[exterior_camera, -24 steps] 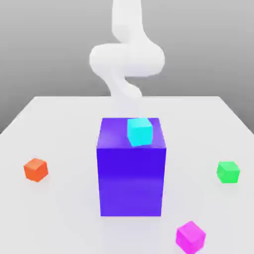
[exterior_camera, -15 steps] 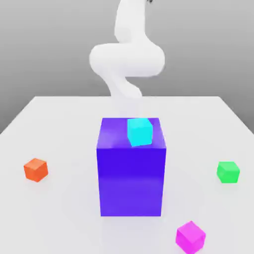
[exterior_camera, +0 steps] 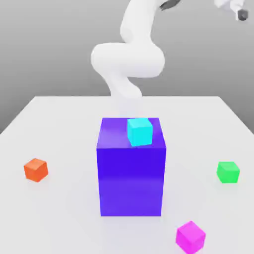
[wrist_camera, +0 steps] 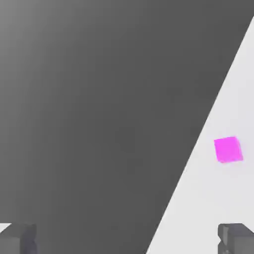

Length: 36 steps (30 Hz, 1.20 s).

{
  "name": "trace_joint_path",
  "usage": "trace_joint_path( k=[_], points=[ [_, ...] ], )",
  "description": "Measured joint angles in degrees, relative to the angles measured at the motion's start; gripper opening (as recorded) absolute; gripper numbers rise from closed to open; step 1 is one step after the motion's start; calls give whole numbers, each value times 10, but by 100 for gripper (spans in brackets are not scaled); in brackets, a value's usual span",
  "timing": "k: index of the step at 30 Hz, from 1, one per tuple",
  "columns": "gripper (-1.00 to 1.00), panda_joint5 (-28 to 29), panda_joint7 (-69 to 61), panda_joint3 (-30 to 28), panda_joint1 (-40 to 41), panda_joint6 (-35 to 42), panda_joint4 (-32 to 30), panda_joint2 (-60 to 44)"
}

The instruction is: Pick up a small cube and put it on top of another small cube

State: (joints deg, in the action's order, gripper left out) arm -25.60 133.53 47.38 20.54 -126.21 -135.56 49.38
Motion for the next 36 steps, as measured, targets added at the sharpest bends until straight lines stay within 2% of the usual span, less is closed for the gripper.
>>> trace_joint_path(
  k=[7, 12, 17, 19, 22, 23, 30, 34, 36],
  points=[
    [0, -61, 198, 190, 159, -62, -11, -95],
    [0, -126, 304, 383, 364, -108, -12, -149],
    [0, -303, 324, 571, 595, -84, 8, -81],
    [0, -377, 325, 624, 665, -62, 19, -35],
    [0, -452, 300, 707, 737, -79, 41, 11],
    [-100, -472, 291, 727, 752, -85, 48, 25],
    [-100, -473, 292, 730, 755, -87, 49, 26],
    [-100, -410, 322, 641, 684, -52, 22, -13],
    [-100, -394, 315, 617, 635, -58, 5, -34]
  ],
)
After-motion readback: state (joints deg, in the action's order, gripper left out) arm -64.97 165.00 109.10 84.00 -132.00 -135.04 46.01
